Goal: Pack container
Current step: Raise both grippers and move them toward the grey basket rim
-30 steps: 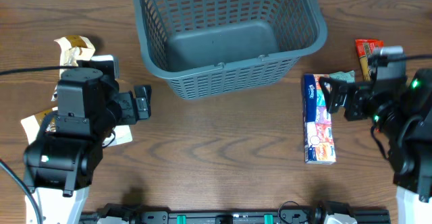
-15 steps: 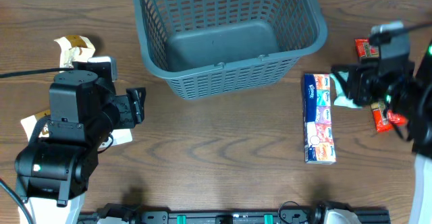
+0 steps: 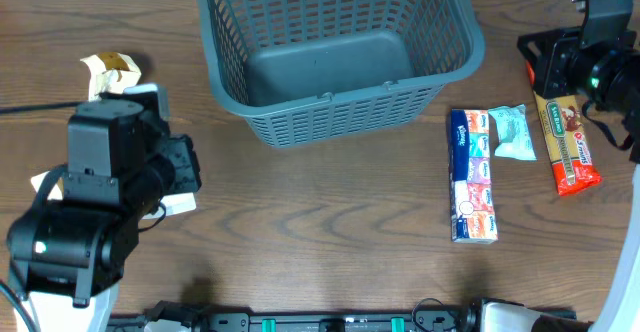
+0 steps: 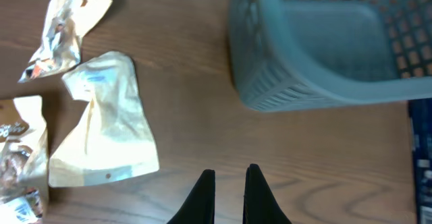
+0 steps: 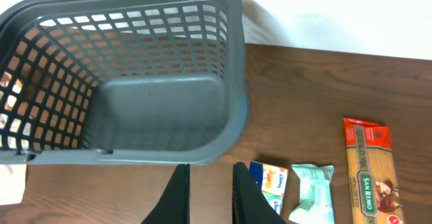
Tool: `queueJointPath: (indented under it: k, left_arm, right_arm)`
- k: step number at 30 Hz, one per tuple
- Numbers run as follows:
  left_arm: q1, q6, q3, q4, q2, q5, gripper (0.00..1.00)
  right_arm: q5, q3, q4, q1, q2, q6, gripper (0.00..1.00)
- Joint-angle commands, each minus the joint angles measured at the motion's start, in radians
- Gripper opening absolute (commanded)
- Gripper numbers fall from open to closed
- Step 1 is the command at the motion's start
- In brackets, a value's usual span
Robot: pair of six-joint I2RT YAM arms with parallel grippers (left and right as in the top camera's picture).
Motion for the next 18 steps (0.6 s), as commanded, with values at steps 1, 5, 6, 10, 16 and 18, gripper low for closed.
queueJointPath:
  k: [1,5,6,10,16,18]
  left_arm:
    - [-0.047,-0.017,0.077,-0.021,0.076,-0.014,0.06]
    - [-0.102,-0.018,0.187,-0.101,0.189,-0.055,0.06]
    - [-0.113,-0.024,0.224,-0.134,0.222,-0.056,0.06]
    - [-0.132,-0.06,0.347,-0.256,0.304,-0.064,0.06]
    - [-0.158,-0.1,0.462,-0.376,0.33,-0.061,0.06]
    - [-0.174,-0.127,0.488,-0.405,0.329,-0.061,0.06]
  right_arm:
    - [-0.036,0.042,-0.003,-0.006,0.048,0.025,0.04]
    - [-0.061,0.076,-0.003,-0.006,0.092,0.032,0.03]
    - [-0.079,0.087,-0.003,-0.005,0.109,0.032,0.03]
    - [-0.13,0.136,-0.024,-0.005,0.162,0.043,0.03]
    - [-0.178,0.209,-0.118,0.037,0.252,0.043,0.03]
    - [-0.169,0.21,-0.147,0.069,0.275,0.037,0.02]
